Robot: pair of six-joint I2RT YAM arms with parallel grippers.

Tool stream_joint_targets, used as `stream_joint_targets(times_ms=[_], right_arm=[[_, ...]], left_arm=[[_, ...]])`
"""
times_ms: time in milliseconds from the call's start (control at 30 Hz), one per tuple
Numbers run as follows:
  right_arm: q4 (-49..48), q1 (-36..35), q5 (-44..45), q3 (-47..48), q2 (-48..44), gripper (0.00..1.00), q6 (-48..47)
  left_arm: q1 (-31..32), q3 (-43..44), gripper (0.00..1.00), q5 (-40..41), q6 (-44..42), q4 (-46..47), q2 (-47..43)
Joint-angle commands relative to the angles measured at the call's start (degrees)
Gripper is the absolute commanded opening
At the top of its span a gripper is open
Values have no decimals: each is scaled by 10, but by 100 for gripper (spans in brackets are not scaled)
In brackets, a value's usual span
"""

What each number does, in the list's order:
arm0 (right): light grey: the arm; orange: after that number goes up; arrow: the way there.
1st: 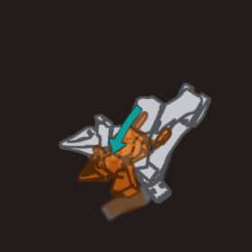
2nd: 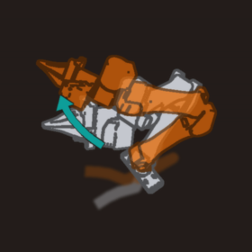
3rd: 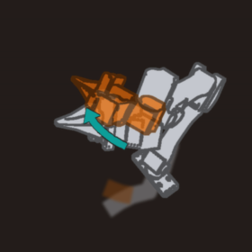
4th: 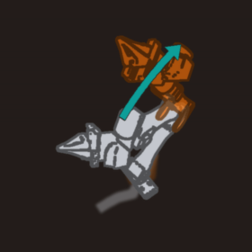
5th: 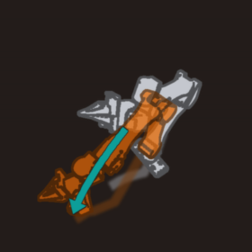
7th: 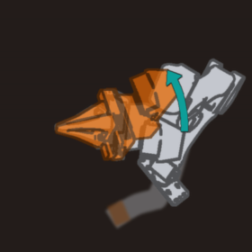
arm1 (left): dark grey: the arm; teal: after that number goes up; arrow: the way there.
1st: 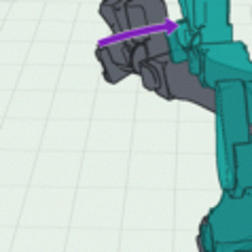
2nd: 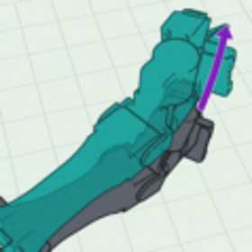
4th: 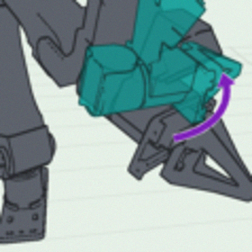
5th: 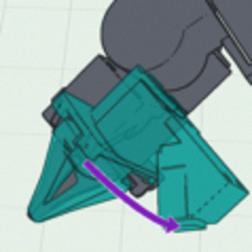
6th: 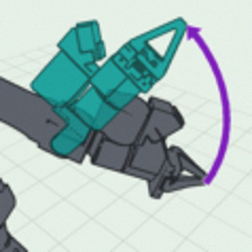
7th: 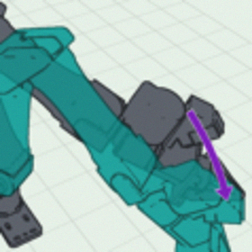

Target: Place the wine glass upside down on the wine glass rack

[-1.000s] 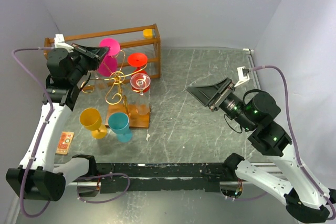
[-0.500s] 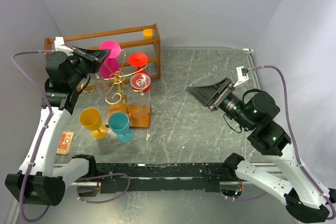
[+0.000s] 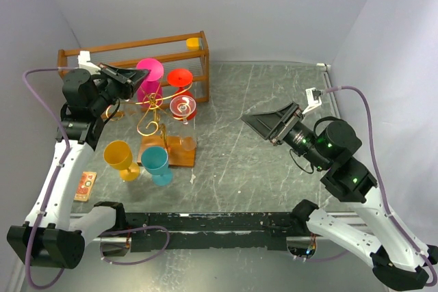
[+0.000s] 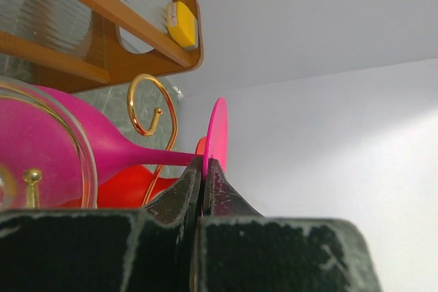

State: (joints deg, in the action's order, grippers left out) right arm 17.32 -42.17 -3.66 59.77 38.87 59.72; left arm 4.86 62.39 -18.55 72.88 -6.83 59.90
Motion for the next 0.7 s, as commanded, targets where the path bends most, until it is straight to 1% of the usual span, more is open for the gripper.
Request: stream_joint_targets(times_ms=[0,400,667], right_arm=[[-14,-1,-5,-6,-5,67,3],[4,0,16,2,-14,66,-6],[13,0,22,13,-4,66,-15]], left_arm=[[0,17,7,-40,-4,9,1],[2,46,7,-64,-10,3,36],[3,95,7,-53,-34,-10,68]])
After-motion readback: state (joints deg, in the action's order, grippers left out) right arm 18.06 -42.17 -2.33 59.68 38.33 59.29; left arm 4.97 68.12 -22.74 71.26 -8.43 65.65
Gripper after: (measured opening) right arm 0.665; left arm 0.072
